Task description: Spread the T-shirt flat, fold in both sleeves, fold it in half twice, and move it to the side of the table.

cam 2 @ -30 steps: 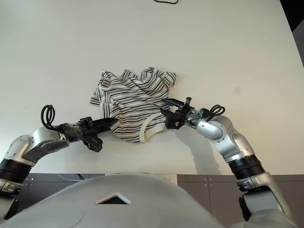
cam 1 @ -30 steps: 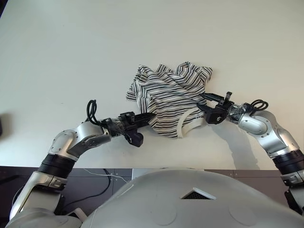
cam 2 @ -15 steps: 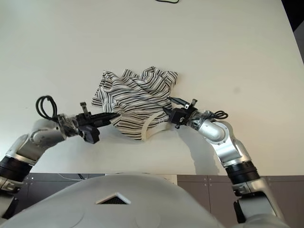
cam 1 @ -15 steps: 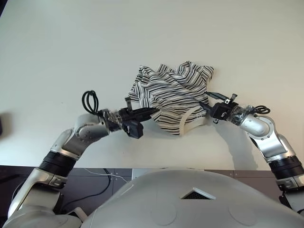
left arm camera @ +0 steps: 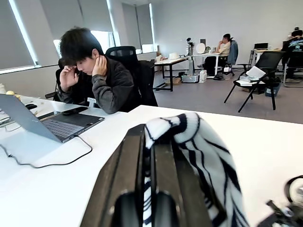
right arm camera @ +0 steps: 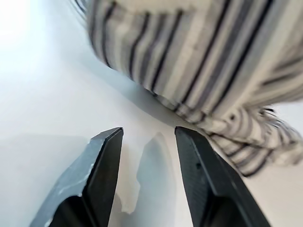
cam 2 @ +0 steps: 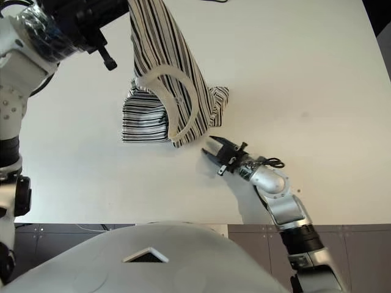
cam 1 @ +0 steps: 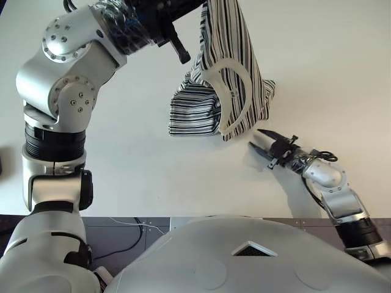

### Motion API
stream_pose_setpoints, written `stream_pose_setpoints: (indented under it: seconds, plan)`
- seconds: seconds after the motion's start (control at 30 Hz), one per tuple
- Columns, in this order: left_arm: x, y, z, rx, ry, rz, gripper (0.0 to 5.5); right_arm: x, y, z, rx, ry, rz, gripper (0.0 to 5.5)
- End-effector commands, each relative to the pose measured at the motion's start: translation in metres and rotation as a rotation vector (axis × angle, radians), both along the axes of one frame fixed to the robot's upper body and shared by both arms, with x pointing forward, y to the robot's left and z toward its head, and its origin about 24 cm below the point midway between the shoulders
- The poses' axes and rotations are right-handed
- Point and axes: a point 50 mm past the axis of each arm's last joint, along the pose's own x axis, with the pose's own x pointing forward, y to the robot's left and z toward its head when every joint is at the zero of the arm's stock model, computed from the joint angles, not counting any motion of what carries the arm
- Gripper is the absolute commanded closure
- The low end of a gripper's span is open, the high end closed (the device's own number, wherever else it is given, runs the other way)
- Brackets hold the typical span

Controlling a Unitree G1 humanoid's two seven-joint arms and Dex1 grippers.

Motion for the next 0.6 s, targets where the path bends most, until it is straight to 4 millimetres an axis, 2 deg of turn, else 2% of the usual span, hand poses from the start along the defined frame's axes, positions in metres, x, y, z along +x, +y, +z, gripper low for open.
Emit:
stream_pose_setpoints:
  seconds: [0.03, 0.1, 0.3, 0.6]
  plan:
    - [0.002, 0.000, -0.017, 0.133, -0.016, 0.027, 5.38, 0.000, 0.026, -0.001, 0.036, 0.050, 0.077, 3.47]
    - [0.000, 0.000, -0.027, 0.179, -0.020, 0.026, 5.38, 0.005, 0.033, 0.000, 0.039, 0.048, 0.098, 3.47]
    - [0.000, -0.006, -0.034, 0.190, -0.023, 0.027, 5.38, 0.019, 0.053, -0.008, -0.025, 0.007, 0.079, 3.47]
    - [-0.004, -0.001, -0.039, 0.208, -0.028, 0.053, 5.38, 0.015, 0.043, -0.026, -0.153, -0.022, -0.055, 3.47]
